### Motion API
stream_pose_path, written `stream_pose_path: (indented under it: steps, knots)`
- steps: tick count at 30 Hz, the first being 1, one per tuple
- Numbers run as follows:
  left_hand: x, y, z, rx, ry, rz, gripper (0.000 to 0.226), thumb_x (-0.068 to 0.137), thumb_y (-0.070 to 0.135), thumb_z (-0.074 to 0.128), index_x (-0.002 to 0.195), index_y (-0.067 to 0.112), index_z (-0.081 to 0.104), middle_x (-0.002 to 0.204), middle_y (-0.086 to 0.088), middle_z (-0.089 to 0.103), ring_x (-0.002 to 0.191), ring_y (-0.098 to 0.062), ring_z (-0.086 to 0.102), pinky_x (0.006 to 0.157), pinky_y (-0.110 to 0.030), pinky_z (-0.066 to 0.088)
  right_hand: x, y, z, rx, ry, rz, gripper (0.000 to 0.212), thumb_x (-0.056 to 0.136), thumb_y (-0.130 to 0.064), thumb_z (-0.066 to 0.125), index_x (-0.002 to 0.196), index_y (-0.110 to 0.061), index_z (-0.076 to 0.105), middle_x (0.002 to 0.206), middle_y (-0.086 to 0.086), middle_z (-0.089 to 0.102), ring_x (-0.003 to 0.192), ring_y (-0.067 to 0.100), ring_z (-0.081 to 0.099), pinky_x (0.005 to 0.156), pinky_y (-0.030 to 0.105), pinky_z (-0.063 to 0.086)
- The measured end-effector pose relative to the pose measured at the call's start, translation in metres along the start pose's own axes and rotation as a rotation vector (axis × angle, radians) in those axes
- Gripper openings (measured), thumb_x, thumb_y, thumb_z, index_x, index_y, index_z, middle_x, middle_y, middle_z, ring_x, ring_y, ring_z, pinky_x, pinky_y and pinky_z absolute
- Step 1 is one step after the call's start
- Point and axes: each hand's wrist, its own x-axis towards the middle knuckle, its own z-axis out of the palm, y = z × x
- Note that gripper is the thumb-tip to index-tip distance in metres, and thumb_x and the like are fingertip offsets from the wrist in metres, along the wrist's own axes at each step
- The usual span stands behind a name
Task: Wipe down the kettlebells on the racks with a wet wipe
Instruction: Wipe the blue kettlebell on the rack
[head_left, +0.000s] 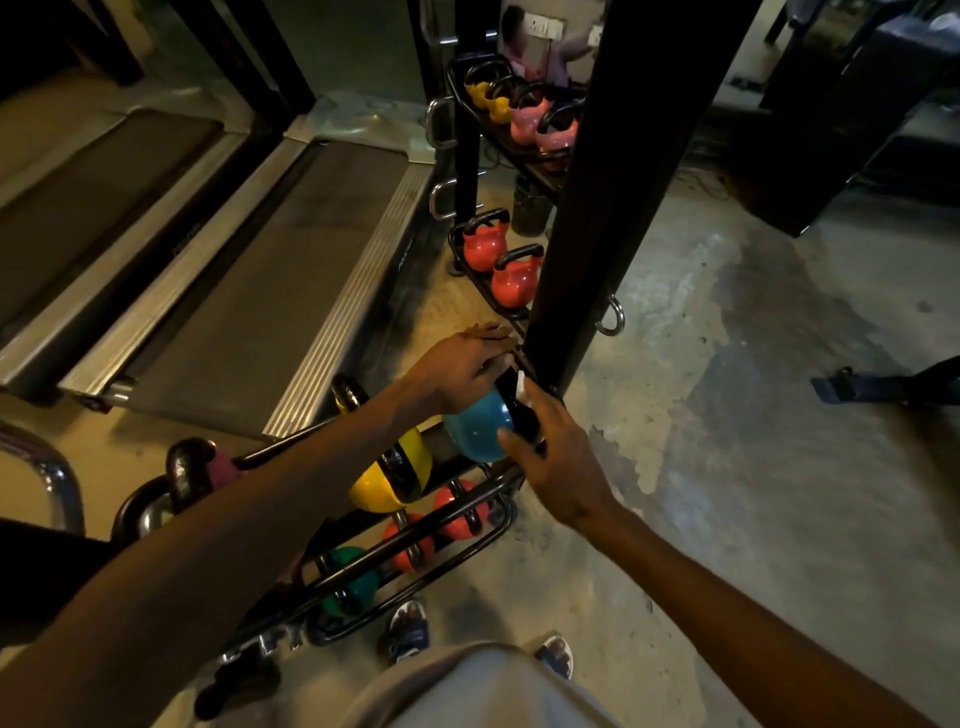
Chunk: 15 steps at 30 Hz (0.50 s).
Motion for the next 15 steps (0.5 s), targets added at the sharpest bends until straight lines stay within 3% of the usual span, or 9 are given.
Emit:
stream_pose_path:
  steps: [2,4,9,15]
  knots:
    - [0.002,-0.006,-0.005,0.027,-0.005,0.018,0.059,0.105,0.038,0.036,0.153,0.007,0.051,0.163,-0.012,0.043,0.156,-0.023,0.031,0.125,-0.043,0.032,-0.008,0.004,0.006,-0.299,0.011,-0.140,0.083,0.102,-0.059,0.046,0.168,-0.026,0.006,0.174,-0.001,0.012,0.155,0.009,0.018,0.116,0.026,0.031]
    - [0.001,-0.010,-0.007,0.055,0.029,0.031,0.059,0.104,0.033,0.035,0.157,0.009,0.046,0.167,-0.009,0.038,0.157,-0.021,0.029,0.126,-0.042,0.032,-0.010,0.006,0.009,-0.466,0.042,-0.254,0.090,0.101,-0.058,0.048,0.168,-0.021,0.001,0.175,0.000,0.002,0.161,0.015,0.005,0.121,0.034,0.028]
    - [-0.006,-0.018,-0.003,0.059,0.042,0.053,0.063,0.100,0.000,0.043,0.161,0.012,0.038,0.171,-0.006,0.028,0.159,-0.018,0.023,0.128,-0.032,0.024,0.014,-0.005,0.011,-0.545,0.049,-0.245,0.085,0.103,-0.054,0.053,0.167,-0.017,0.011,0.174,0.005,0.011,0.160,0.019,0.008,0.124,0.039,0.025]
    - [-0.012,-0.027,0.006,0.024,0.086,0.049,0.071,0.095,-0.006,0.047,0.163,0.011,0.034,0.172,-0.005,0.026,0.159,-0.016,0.020,0.125,-0.019,0.016,0.026,-0.015,0.000,-0.709,-0.044,-0.331,0.078,0.103,-0.054,0.047,0.164,-0.011,0.025,0.172,0.009,0.021,0.160,0.022,0.011,0.127,0.041,0.025]
